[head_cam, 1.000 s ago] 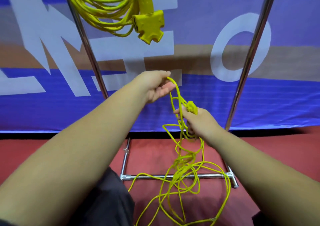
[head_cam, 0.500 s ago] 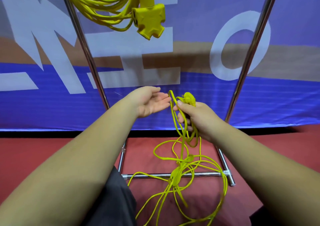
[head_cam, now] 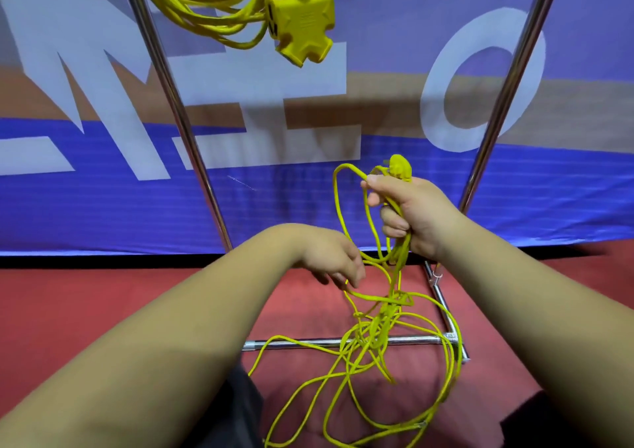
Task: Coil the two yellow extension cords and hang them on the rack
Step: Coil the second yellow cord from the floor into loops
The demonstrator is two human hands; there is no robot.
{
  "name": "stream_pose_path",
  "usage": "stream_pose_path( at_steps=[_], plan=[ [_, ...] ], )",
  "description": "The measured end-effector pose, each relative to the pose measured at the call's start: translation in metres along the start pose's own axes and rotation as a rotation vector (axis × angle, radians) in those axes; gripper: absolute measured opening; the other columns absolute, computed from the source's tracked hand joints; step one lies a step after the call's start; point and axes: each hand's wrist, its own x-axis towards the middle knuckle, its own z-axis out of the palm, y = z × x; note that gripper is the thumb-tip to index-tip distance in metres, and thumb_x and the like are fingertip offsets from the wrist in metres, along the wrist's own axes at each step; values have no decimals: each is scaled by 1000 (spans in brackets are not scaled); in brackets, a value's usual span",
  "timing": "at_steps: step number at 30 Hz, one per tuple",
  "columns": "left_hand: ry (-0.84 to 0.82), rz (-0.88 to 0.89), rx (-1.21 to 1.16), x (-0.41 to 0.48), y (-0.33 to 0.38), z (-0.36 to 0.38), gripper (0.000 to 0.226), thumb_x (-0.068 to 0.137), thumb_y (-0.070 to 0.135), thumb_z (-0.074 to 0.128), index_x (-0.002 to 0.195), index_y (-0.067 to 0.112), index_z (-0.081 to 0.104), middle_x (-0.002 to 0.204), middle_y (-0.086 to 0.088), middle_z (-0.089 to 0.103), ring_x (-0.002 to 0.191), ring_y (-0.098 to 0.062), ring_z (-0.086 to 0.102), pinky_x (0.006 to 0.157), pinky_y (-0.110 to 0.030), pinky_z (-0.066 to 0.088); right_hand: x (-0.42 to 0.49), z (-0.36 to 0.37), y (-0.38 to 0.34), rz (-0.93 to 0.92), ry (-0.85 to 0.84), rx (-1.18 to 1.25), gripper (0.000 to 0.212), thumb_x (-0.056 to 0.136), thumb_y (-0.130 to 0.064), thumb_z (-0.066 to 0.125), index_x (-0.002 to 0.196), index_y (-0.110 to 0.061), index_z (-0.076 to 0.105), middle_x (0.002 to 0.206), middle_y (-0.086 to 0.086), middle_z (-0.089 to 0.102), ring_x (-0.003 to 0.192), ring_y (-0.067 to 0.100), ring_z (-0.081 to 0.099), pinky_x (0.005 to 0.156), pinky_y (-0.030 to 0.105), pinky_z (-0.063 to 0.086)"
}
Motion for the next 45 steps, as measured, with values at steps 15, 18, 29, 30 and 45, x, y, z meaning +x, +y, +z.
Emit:
stream_pose_path(
  at_steps=[15, 18, 29, 30, 45],
  plan=[
    [-127, 66, 517, 31, 3, 84, 54, 102, 55, 55, 146, 23, 52, 120, -5, 66, 110, -25, 59, 97, -33, 45, 2, -23, -28, 9, 139, 181, 15, 106, -28, 58, 103, -18, 68, 69, -5, 50, 39, 4, 28, 33, 17, 20],
    [-308, -46, 468, 36, -19, 95, 56, 99, 39, 67, 149, 27, 47, 92, -5, 67, 93, -26, 63, 92, -40, 53, 0, -29, -32, 5, 166, 208, 27, 110, -38, 53, 102, -16, 66, 62, -6, 39, 38, 3, 24, 31, 17, 17],
    [157, -9, 721, 27, -66, 68, 33, 96, 52, 64, 109, 22, 63, 108, -7, 65, 104, -30, 61, 84, -38, 51, 5, -46, -30, 12, 253, 282, 28, 110, -34, 53, 97, -14, 67, 58, -7, 39, 37, 3, 25, 31, 18, 17],
    [198, 6, 701, 28, -68, 64, 28, 95, 48, 66, 105, 22, 65, 106, -6, 61, 102, -29, 61, 85, -40, 52, 5, -46, -30, 11, 251, 264, 27, 110, -34, 53, 97, -14, 67, 57, -8, 39, 37, 3, 25, 32, 18, 17],
    [930, 252, -129, -26, -33, -22, 17, 106, 21, 48, 100, 25, 64, 82, 1, 70, 75, -21, 73, 74, -39, 62, 9, -51, -12, 7, 285, -244, 33, 97, -31, 75, 77, -14, 54, 57, 0, 34, 39, 13, 28, 40, 19, 22]
  ],
)
